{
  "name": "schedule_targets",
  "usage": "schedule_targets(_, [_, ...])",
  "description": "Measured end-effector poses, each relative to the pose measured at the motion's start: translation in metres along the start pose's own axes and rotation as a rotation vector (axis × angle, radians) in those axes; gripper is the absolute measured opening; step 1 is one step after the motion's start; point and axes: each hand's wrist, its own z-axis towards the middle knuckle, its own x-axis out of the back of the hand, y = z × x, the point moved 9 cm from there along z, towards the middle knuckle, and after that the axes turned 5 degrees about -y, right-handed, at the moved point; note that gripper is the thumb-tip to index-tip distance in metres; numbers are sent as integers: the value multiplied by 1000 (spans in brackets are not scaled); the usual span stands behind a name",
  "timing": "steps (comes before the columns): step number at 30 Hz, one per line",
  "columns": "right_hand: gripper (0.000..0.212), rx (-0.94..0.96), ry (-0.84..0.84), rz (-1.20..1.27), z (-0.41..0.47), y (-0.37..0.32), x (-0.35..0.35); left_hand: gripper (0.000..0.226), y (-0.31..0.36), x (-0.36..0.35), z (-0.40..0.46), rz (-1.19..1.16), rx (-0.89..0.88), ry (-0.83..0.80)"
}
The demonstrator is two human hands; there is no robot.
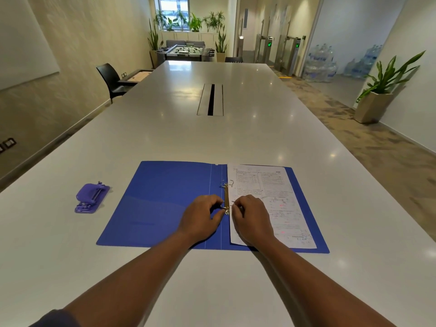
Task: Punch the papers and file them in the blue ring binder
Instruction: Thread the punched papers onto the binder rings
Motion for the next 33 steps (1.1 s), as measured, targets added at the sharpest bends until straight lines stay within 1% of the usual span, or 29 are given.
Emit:
schedule_targets(3, [18, 8, 3, 1, -2, 0, 0, 23, -2, -1, -2, -13, 19, 1])
schedule_targets(8, [21, 18, 5, 22, -5, -1, 1, 16, 1, 3, -3, -14, 33, 39])
schedule_targets(17, [24, 11, 5, 28, -6, 0, 2, 18, 2, 4, -3, 6, 30, 31])
schedule_targets(23, [25, 13, -1, -7, -8, 1, 1, 14, 11, 2, -6, 29, -54, 2])
schedule_targets(28, [24, 41, 8, -56, -9, -2, 2, 19, 14, 0, -7, 41, -80, -44])
schedule_targets(33, [29, 60, -1, -66, -9, -5, 2, 23, 14, -1, -7, 54, -86, -48])
